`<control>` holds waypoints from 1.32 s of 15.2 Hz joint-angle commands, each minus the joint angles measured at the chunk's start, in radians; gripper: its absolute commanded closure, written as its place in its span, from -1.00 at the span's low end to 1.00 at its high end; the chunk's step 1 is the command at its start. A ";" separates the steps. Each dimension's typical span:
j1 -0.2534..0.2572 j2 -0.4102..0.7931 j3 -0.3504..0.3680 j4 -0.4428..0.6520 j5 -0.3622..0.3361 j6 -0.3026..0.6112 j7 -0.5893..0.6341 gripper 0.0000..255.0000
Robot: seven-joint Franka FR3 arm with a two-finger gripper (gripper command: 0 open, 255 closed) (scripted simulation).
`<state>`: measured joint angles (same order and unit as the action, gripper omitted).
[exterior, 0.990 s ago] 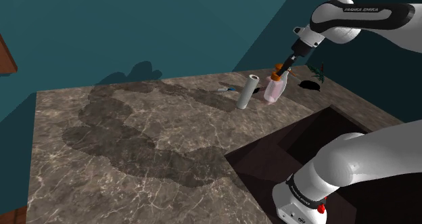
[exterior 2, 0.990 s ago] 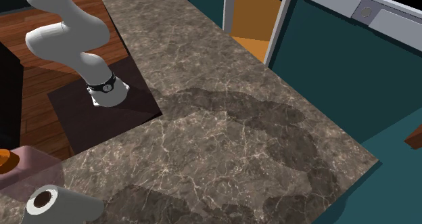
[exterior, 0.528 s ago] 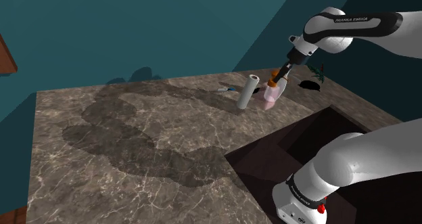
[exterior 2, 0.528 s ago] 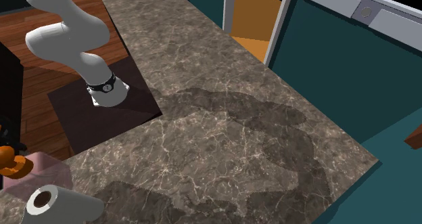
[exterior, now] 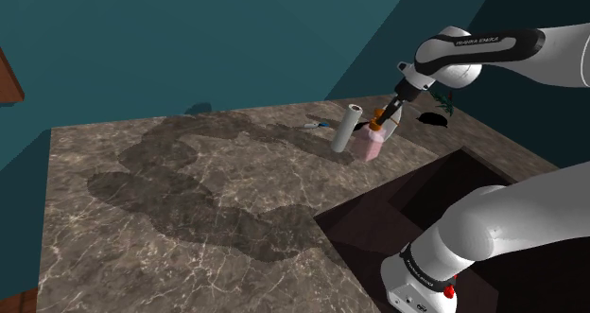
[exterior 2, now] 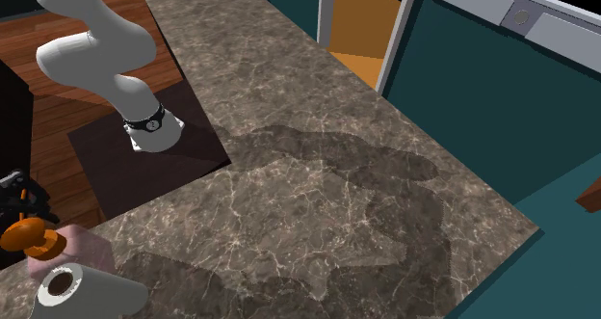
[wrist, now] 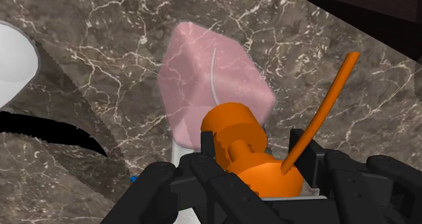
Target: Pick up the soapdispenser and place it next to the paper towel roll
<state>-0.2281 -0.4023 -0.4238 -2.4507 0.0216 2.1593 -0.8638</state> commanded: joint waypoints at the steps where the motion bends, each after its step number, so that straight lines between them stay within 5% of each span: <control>1: 0.002 0.013 -0.006 -0.019 0.005 0.031 -0.008 1.00; 12: 0.007 0.036 -0.015 -0.048 0.014 0.082 -0.022 1.00; 13: 0.007 0.036 -0.015 -0.048 0.014 0.082 -0.022 -1.00; 18: 0.007 0.036 -0.015 -0.048 0.014 0.082 -0.022 -1.00; 20: -0.005 -0.002 -0.007 -0.010 -0.003 0.008 -0.009 -1.00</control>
<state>-0.2269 -0.3854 -0.4348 -2.4748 0.0270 2.2000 -0.8793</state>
